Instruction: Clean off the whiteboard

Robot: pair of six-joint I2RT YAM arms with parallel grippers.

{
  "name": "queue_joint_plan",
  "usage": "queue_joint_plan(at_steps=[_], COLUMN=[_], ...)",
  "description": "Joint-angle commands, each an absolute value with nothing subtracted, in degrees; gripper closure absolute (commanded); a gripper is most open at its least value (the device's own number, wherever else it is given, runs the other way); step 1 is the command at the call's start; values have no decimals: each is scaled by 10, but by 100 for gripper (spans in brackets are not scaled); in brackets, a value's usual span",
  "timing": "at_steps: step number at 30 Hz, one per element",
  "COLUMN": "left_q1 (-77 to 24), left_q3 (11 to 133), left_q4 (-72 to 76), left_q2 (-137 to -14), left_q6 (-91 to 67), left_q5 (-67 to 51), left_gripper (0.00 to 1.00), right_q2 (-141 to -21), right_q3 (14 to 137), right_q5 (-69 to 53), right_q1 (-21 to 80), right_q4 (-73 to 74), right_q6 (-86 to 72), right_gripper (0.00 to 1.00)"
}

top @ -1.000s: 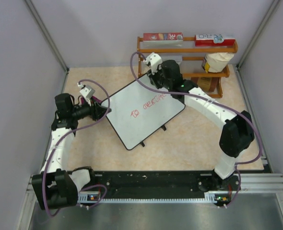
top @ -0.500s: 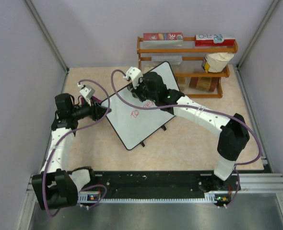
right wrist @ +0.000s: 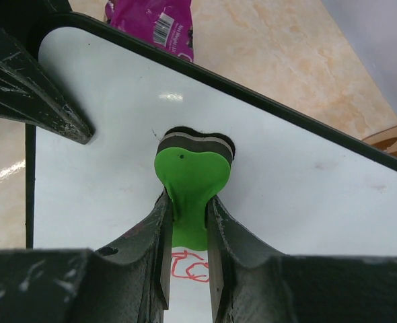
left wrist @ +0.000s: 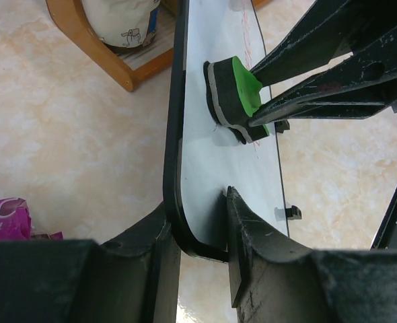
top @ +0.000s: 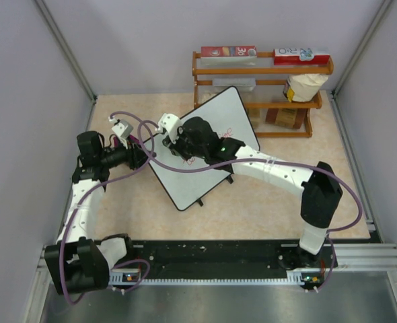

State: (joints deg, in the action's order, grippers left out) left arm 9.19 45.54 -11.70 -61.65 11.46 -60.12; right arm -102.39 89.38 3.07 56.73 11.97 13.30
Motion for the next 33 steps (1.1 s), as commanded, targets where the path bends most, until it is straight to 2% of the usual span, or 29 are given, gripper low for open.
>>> queue_joint_plan(at_steps=[1, 10, 33], left_q1=[82, 83, 82], left_q3=[438, 437, 437], left_q4=[-134, -134, -141], left_q2=[-613, -614, -613], left_q6=[200, 202, 213], left_q5=[-583, -584, -592], left_gripper=[100, 100, 100], right_q2=[-1034, -1001, -964], right_q3=[920, 864, 774], right_q5=[38, 77, 66], right_q1=[574, 559, 359], right_q4=[114, 78, 11], right_q6=[129, 159, 153], right_gripper=[100, 100, 100])
